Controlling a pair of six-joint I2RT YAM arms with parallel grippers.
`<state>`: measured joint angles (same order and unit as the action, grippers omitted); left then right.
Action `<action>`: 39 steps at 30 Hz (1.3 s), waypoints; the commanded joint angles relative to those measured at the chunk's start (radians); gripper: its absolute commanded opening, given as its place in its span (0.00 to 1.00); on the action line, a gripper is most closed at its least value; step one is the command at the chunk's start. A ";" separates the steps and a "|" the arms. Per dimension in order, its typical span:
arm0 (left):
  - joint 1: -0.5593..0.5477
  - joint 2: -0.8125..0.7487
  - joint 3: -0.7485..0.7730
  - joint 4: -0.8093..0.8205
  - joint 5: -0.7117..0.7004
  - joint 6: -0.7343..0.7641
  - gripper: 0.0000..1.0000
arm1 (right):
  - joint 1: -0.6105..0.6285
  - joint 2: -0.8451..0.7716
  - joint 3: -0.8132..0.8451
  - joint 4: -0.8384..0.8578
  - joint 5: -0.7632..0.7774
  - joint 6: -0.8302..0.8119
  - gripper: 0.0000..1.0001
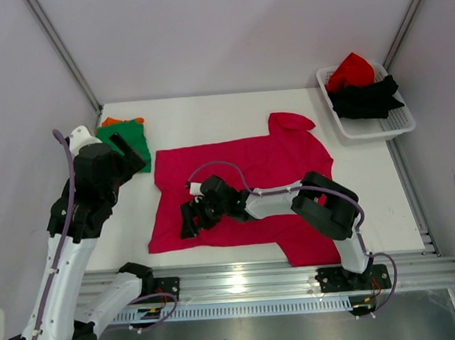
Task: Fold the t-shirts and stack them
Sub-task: Flatten out the tshirt
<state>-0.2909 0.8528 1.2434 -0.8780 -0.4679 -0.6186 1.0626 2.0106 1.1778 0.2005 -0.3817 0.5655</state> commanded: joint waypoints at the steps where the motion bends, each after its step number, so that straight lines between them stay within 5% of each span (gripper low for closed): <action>1: 0.015 0.006 0.024 0.017 0.002 0.023 0.88 | -0.013 -0.027 -0.035 -0.058 0.030 -0.016 0.90; 11: 0.030 0.035 0.022 0.020 0.026 0.014 0.88 | -0.024 -0.053 -0.067 -0.229 -0.046 -0.095 0.90; 39: 0.058 0.052 0.025 0.017 0.055 0.013 0.88 | 0.025 0.100 0.032 -0.183 -0.243 -0.073 0.90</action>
<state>-0.2478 0.8982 1.2434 -0.8776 -0.4297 -0.6189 1.0706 2.0502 1.2198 0.1280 -0.6296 0.5022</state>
